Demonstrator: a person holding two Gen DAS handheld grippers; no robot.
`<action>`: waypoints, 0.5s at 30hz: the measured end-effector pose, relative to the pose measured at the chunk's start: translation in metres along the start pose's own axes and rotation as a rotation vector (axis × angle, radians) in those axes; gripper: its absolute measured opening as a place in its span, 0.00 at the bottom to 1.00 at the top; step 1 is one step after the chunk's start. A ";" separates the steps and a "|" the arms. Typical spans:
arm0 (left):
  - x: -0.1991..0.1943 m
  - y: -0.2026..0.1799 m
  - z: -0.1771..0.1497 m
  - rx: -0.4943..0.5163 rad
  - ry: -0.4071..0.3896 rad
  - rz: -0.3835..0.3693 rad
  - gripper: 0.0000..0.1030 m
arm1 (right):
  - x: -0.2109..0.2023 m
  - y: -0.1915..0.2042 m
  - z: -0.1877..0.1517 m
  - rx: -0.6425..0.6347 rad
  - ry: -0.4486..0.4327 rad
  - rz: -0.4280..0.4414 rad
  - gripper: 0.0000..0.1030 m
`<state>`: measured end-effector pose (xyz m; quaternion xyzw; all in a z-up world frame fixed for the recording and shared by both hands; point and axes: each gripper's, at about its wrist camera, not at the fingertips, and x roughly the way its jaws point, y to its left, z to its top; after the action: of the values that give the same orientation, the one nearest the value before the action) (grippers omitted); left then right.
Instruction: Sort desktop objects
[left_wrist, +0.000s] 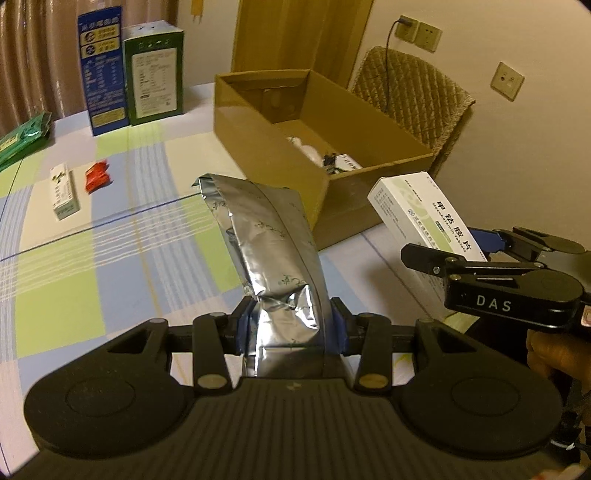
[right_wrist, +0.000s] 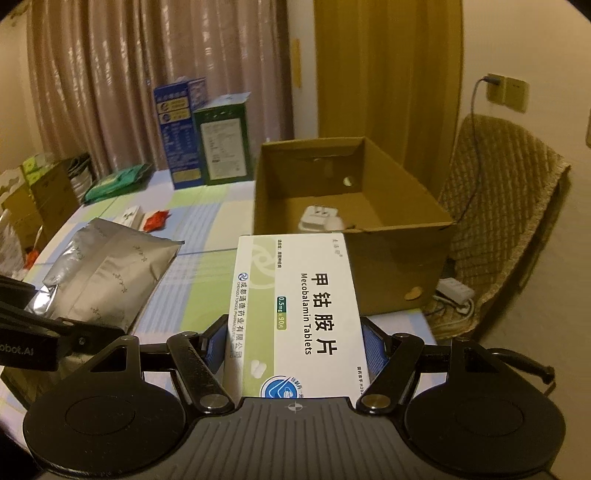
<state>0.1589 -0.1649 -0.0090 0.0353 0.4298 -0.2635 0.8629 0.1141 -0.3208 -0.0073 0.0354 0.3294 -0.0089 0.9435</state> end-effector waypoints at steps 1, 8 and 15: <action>0.000 -0.003 0.002 0.003 -0.003 -0.002 0.36 | -0.001 -0.003 0.001 0.003 -0.001 -0.003 0.66; 0.006 -0.019 0.018 0.024 -0.023 -0.027 0.30 | -0.001 -0.018 0.009 0.018 -0.007 -0.015 0.66; 0.019 -0.023 0.031 0.053 -0.023 -0.012 0.16 | 0.002 -0.029 0.012 0.035 -0.002 -0.020 0.66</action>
<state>0.1796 -0.2016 -0.0002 0.0526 0.4129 -0.2806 0.8649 0.1226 -0.3504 -0.0008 0.0485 0.3285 -0.0239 0.9429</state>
